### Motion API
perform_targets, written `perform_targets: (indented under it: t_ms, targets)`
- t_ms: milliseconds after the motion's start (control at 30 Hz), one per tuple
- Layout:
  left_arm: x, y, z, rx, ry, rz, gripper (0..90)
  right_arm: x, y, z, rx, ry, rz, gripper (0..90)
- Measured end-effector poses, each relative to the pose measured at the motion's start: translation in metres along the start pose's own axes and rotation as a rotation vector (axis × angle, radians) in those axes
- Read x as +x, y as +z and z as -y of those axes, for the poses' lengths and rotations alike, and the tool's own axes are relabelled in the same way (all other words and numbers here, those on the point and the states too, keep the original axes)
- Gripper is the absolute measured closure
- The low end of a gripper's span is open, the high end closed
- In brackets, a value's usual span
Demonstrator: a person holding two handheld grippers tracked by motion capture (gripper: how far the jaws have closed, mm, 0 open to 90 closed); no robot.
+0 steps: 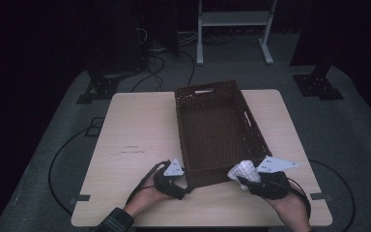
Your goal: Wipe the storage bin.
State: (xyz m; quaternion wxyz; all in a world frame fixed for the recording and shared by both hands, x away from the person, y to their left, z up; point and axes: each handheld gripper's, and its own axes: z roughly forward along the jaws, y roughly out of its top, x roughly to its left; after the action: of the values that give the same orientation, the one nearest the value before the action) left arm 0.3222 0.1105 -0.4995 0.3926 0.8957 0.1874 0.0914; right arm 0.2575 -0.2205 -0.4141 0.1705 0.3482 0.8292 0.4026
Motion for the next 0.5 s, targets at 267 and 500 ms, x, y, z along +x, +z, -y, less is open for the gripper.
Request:
perform_targets:
  t_ms: [267, 500]
  targets:
    - [0.000, 0.000, 0.000, 0.000, 0.000, -0.001, 19.8, 0.001, 0.010, 0.004, 0.015, 0.001, -0.020, 56.8]
    - [0.000, 0.000, 0.000, -0.003, -0.005, -0.001, 19.8, 0.005, 0.027, 0.010, 0.058, 0.001, -0.044, 56.8]
